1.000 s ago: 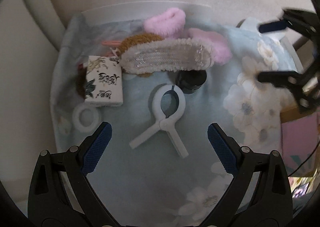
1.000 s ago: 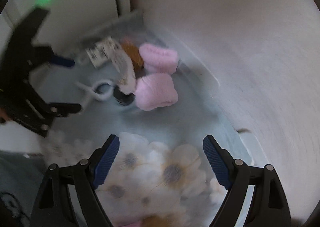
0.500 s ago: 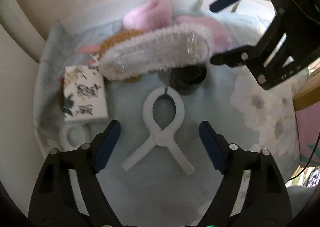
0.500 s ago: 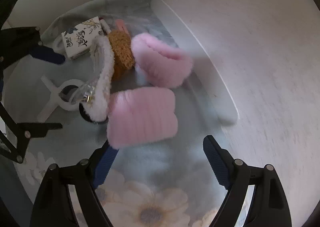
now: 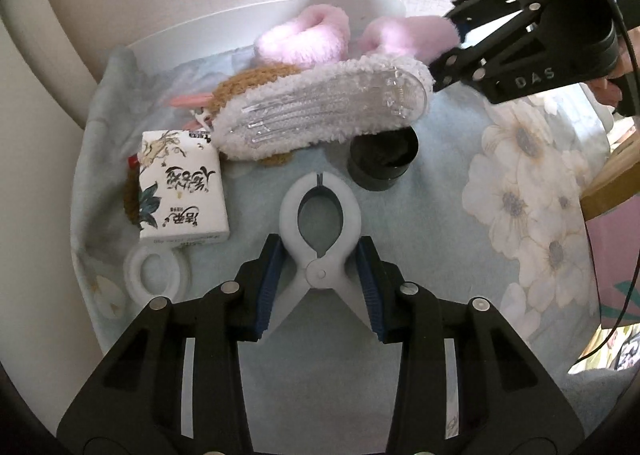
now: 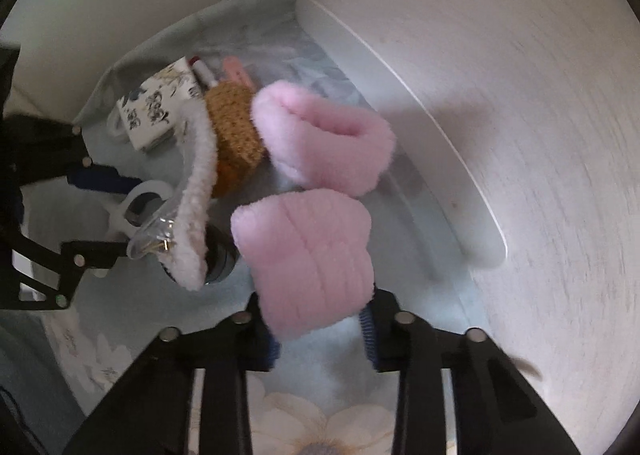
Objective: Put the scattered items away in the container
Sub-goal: 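Grasp the white clip with left tool while right tool grasps pink slipper, then carry white clip and pink slipper into the cardboard box and release both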
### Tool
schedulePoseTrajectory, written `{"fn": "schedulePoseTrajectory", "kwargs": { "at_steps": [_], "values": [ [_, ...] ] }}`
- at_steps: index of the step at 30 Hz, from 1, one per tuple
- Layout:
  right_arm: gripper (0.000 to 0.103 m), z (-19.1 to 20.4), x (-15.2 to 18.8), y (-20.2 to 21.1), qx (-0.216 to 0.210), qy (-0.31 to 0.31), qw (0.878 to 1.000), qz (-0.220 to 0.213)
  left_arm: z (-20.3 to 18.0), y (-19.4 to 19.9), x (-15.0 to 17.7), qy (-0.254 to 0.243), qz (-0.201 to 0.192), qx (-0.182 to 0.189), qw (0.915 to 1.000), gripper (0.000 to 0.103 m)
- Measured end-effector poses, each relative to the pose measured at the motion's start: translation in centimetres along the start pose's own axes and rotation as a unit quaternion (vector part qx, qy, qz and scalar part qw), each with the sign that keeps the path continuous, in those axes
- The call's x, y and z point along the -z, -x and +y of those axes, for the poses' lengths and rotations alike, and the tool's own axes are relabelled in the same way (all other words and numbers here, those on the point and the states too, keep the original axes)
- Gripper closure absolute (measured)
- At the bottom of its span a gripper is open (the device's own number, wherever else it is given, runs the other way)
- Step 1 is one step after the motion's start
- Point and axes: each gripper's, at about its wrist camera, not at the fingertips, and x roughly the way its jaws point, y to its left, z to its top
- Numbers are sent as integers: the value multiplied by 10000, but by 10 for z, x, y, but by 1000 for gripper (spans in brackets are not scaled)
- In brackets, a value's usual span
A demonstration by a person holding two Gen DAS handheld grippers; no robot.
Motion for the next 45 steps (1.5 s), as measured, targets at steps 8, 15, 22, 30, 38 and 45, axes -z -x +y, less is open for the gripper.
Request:
{"fn": "schedulePoseTrajectory", "kwargs": {
  "at_steps": [8,15,22,30,38,45],
  "values": [
    [81,-12,15,16,-7,-368,9993,25,-6,19,-6,123,-110,75,9998,68],
    [81,-23,29,56,-452,-910,9944,-277,-16,47,-13,398,-147,-29,9991,68],
    [81,-6,42,119,-301,-1082,9919,-591,-10,96,-20,501,-391,-65,9980,68],
    [81,30,86,167,-255,-1588,9806,-1120,-49,153,-26,170,-823,153,9963,68],
    [81,33,184,222,148,-2434,9586,-1471,-125,185,-42,-580,-1024,497,9918,68],
    [81,25,267,250,631,-3215,9331,-1485,-204,192,-54,-1399,-1035,1059,9790,68]
  ]
}}
